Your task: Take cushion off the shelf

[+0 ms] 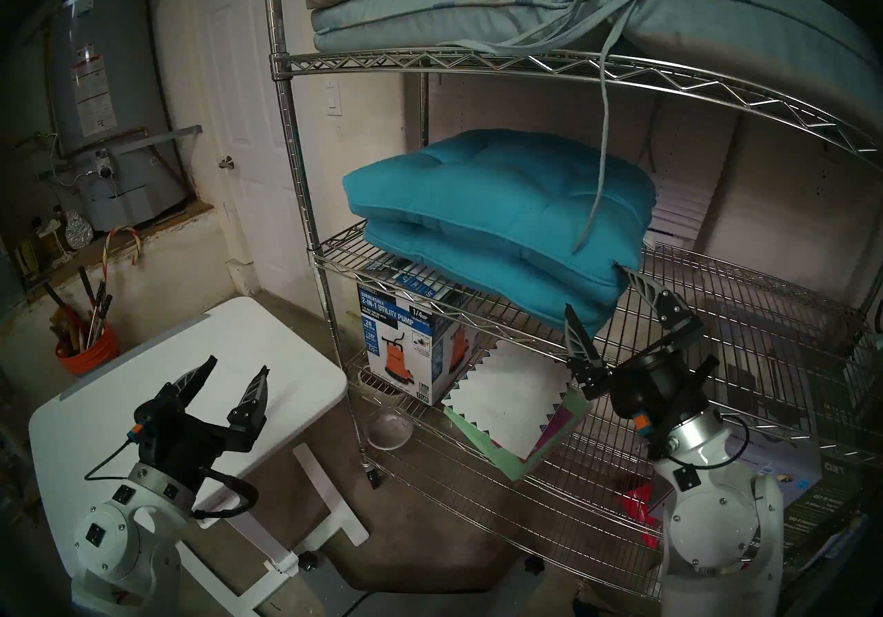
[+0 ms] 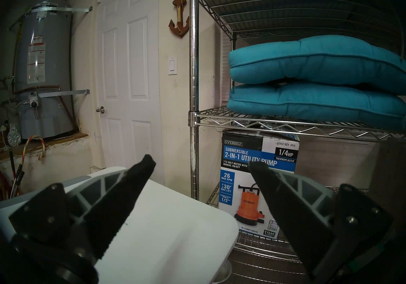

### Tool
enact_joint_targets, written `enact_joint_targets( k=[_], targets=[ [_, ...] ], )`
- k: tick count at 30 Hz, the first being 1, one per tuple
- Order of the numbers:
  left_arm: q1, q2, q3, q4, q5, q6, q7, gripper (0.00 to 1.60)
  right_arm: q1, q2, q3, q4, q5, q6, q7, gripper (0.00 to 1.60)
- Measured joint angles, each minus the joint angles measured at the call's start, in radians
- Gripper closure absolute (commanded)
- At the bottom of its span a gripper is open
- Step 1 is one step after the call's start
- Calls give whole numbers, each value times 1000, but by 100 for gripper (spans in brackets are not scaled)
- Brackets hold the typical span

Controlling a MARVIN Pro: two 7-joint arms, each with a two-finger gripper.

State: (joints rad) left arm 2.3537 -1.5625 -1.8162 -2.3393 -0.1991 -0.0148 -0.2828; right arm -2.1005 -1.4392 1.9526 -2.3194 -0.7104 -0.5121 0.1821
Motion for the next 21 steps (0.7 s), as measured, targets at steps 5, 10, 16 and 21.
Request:
enact_joint_targets(
  k=[5,10,16,21],
  targets=[
    [0,0,0,0,0,0,0,0,10,24,38,5,-58,-46,-15,0],
    [0,0,0,0,0,0,0,0,15,43,77,-6,-75,-74,-20,0],
    [0,0,0,0,0,0,0,0,23,61,87,-9,-72,-95,-19,0],
    [0,1,0,0,0,0,0,0,41,77,71,11,-73,-106,-17,0]
  ],
)
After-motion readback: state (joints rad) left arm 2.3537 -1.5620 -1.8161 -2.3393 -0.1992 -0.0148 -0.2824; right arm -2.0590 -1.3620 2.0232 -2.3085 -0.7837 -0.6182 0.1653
